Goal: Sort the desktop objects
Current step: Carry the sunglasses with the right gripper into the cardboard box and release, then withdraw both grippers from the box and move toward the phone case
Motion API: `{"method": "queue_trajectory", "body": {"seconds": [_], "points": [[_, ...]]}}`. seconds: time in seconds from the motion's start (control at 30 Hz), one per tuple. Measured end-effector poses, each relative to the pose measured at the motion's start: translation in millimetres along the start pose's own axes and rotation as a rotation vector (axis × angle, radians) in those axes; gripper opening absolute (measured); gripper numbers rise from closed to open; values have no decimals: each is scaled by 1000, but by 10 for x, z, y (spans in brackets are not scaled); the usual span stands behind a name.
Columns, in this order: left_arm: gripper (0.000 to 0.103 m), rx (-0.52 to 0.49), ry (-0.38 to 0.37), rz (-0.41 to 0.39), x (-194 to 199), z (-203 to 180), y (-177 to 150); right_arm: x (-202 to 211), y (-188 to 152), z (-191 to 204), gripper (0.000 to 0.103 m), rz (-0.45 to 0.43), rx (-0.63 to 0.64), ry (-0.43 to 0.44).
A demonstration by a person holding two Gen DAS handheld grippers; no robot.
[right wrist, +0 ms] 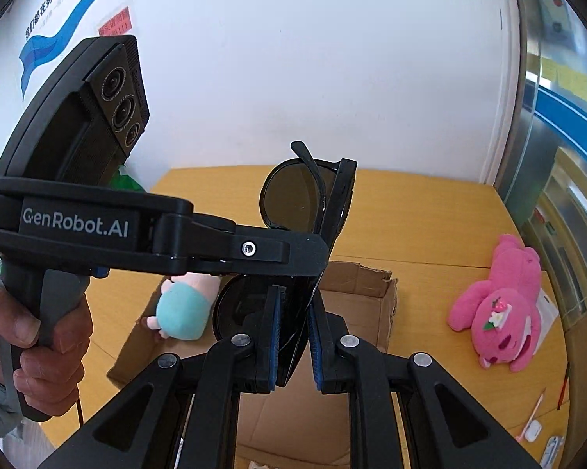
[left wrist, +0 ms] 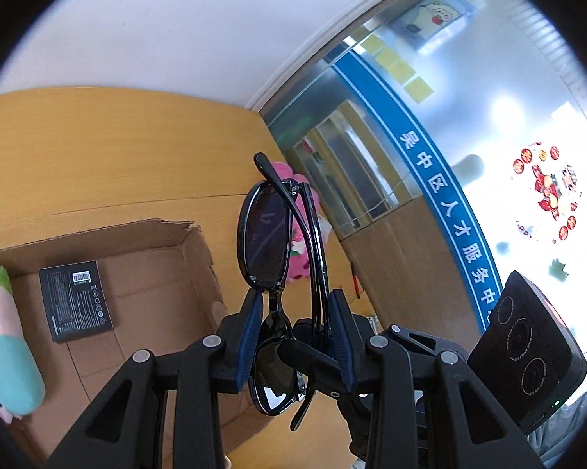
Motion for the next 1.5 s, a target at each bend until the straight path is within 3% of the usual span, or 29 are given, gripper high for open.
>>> {"method": "queue_trajectory", "body": {"seconds": [0.3, 0.63, 0.8, 0.93, 1.23, 1.3, 1.4, 1.43, 1.47, 1.5], "points": [[34, 121, 24, 101, -847, 1015, 39, -1092, -297, -308, 14, 157, -56, 14], [34, 265, 84, 231, -1847, 1982, -317, -2249, -1001, -750, 14, 369, -104, 9], [33, 273, 105, 272, -2081, 2089, -493, -2444, -1272, -910, 14, 445, -126, -2], [34, 341, 135, 294, -2188, 2211, -639, -2535, -1420, -943, 14, 498, -123, -7], [35, 322, 204, 302, -2093, 2085, -552, -2553, -1410, -964, 15, 489, -113, -16], [35, 298, 213, 291, -1997, 2003, -521, -2514, -1380, -961, 22, 479, -112, -13], [35, 223, 248, 261, -1789, 1814, -434, -2340, -1241, -964, 52, 432, -124, -8], [35, 194, 263, 243, -1688, 1729, -395, -2238, -1176, -970, 69, 414, -130, -13], [37, 162, 279, 215, -1548, 1625, -353, -2139, -1119, -975, 77, 393, -134, -16], [40, 125, 303, 183, -1384, 1510, -313, -1972, -1030, -970, 77, 362, -131, -20]]}}
Point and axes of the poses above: each gripper's, at about its wrist camera, not at the fingertips, and x roughly against the way its jaws point, z to its left, y to its top, the point moved 5 cm from there along -x, roughly the way its jaws point, and after that the axes turned 9 degrees about -z, right-handed, at the moved point
